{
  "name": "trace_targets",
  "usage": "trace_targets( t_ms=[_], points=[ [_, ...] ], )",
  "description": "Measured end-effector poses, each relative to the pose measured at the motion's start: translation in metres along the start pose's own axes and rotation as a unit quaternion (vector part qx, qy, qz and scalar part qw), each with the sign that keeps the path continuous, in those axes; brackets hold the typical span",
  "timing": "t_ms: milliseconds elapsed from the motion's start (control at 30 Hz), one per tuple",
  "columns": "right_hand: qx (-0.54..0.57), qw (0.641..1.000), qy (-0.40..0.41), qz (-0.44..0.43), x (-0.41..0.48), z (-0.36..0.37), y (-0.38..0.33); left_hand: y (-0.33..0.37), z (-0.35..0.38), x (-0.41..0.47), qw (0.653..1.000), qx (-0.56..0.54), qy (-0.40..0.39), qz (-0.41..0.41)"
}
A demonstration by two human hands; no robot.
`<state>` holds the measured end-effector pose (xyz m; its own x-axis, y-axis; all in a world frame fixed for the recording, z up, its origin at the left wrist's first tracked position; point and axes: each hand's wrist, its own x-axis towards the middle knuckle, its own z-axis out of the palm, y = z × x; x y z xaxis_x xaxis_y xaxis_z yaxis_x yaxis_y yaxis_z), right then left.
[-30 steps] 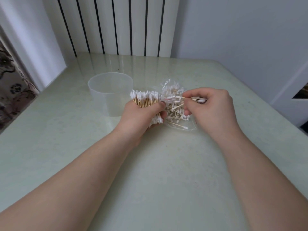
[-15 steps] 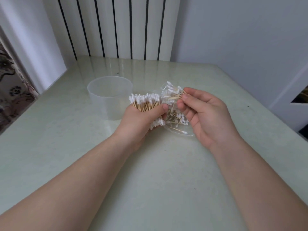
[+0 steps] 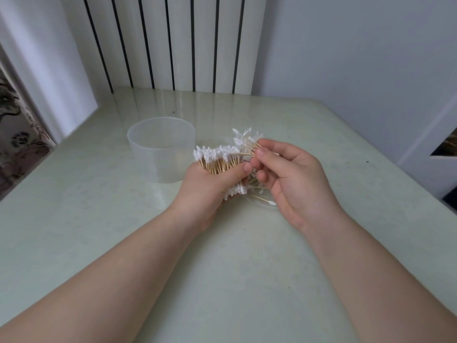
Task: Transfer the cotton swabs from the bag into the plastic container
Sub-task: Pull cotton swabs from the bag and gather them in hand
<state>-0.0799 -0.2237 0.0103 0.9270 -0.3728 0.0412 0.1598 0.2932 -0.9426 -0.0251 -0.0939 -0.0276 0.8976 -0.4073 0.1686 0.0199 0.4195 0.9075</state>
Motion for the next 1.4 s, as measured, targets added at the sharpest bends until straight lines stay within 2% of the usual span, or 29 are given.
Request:
trace_targets(
  t_ms=[100, 167, 500, 633, 767, 1000, 1200, 1400],
  points=[
    [-0.131, 0.99, 0.011, -0.051, 0.002, -0.005, 0.001, 0.0, -0.002, 0.002, 1.0, 0.006, 0.011, 0.005],
    [-0.175, 0.983, -0.007, -0.063, 0.001, -0.004, 0.003, 0.002, -0.001, 0.001, 1.0, 0.004, 0.025, -0.002],
    [-0.206, 0.973, -0.081, -0.069, -0.006, 0.002, 0.004, 0.006, 0.0, -0.001, 0.998, -0.043, 0.033, -0.024],
    [-0.273, 0.954, -0.079, -0.095, -0.006, 0.0, 0.006, 0.009, -0.002, -0.001, 0.997, -0.056, 0.024, -0.053],
    [-0.292, 0.947, -0.084, -0.108, -0.006, 0.0, 0.008, 0.011, 0.0, -0.002, 0.997, -0.051, 0.011, -0.064],
    [-0.229, 0.966, -0.082, -0.091, -0.009, 0.004, 0.007, 0.01, -0.001, 0.001, 0.993, -0.03, 0.077, -0.082],
    [-0.351, 0.923, -0.105, -0.12, -0.008, -0.001, 0.009, 0.013, -0.002, 0.004, 0.986, -0.037, 0.141, -0.081],
    [-0.308, 0.938, -0.109, -0.117, -0.01, 0.001, 0.009, 0.015, -0.002, 0.002, 0.995, 0.019, 0.087, -0.05]
  ],
)
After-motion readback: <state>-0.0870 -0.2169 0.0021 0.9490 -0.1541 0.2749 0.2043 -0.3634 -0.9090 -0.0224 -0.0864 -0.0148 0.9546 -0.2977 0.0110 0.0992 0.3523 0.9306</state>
